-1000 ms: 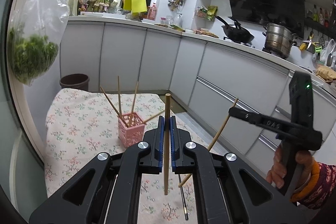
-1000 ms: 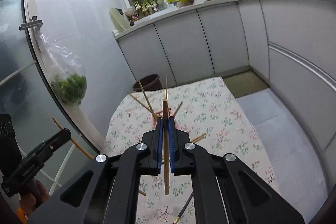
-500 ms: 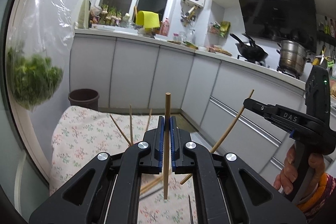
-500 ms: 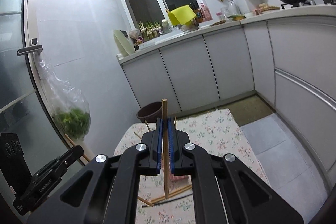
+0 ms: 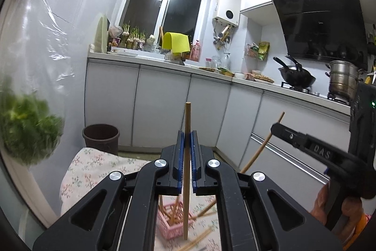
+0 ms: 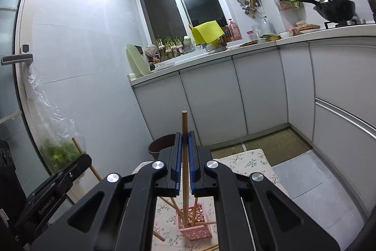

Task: Organize utensils
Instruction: 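Open both tools above the pink holder to drop the chopsticks in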

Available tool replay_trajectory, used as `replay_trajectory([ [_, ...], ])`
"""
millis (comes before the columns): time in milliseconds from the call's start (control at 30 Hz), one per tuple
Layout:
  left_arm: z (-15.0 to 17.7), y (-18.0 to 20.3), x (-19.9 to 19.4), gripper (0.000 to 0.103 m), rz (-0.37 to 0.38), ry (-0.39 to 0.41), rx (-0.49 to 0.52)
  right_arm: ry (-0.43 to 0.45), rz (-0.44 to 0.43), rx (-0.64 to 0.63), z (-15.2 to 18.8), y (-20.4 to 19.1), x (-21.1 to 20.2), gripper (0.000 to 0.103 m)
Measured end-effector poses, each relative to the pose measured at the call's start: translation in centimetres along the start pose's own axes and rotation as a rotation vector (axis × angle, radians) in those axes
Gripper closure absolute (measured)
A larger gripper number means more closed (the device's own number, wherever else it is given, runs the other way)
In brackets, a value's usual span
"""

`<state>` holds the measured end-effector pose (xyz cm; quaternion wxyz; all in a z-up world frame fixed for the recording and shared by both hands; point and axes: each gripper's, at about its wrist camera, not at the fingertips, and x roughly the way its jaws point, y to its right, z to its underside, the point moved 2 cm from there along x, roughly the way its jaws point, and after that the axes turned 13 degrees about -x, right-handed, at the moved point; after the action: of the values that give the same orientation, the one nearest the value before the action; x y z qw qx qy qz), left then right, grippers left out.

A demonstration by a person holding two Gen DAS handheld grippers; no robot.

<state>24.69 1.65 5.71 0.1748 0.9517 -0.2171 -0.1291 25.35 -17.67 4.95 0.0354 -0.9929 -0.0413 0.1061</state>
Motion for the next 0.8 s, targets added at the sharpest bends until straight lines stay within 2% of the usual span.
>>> replay_trajectory([
  [233, 1.8, -0.6, 4.6, 0.099, -0.01, 0.013, 0.025, 0.0, 0.004, -0.042, 2.6, -0.8, 4.3, 0.098],
  [367, 4.0, -1.3, 6.9, 0.097, -0.02, 0.007, 0.038, -0.024, -0.022, -0.027, 4.6, -0.8, 6.3, 0.097],
  [400, 4.5, -1.7, 7.1, 0.092, -0.026, 0.004, 0.026, -0.035, -0.022, -0.022, 5.0, -0.7, 6.5, 0.097],
  [433, 4.8, -2.1, 7.1, 0.08, -0.037, 0.007, 0.015, -0.036, -0.019, -0.02, 5.2, -0.7, 6.5, 0.097],
  [500, 5.1, -2.9, 6.3, 0.067, -0.039, 0.021, -0.015, -0.02, -0.008, -0.014, 5.2, -0.4, 5.6, 0.097],
  [667, 3.9, -2.5, 3.7, 0.065, -0.053, 0.061, -0.002, -0.008, 0.03, -0.015, 4.1, -0.2, 3.0, 0.097],
  [767, 3.4, -1.8, 1.9, 0.06, -0.074, 0.078, 0.015, -0.014, 0.044, -0.017, 3.6, -0.1, 1.6, 0.096],
  [800, 3.2, -1.5, 1.5, 0.055, -0.077, 0.085, 0.02, -0.015, 0.052, -0.022, 3.5, -0.2, 1.1, 0.091],
])
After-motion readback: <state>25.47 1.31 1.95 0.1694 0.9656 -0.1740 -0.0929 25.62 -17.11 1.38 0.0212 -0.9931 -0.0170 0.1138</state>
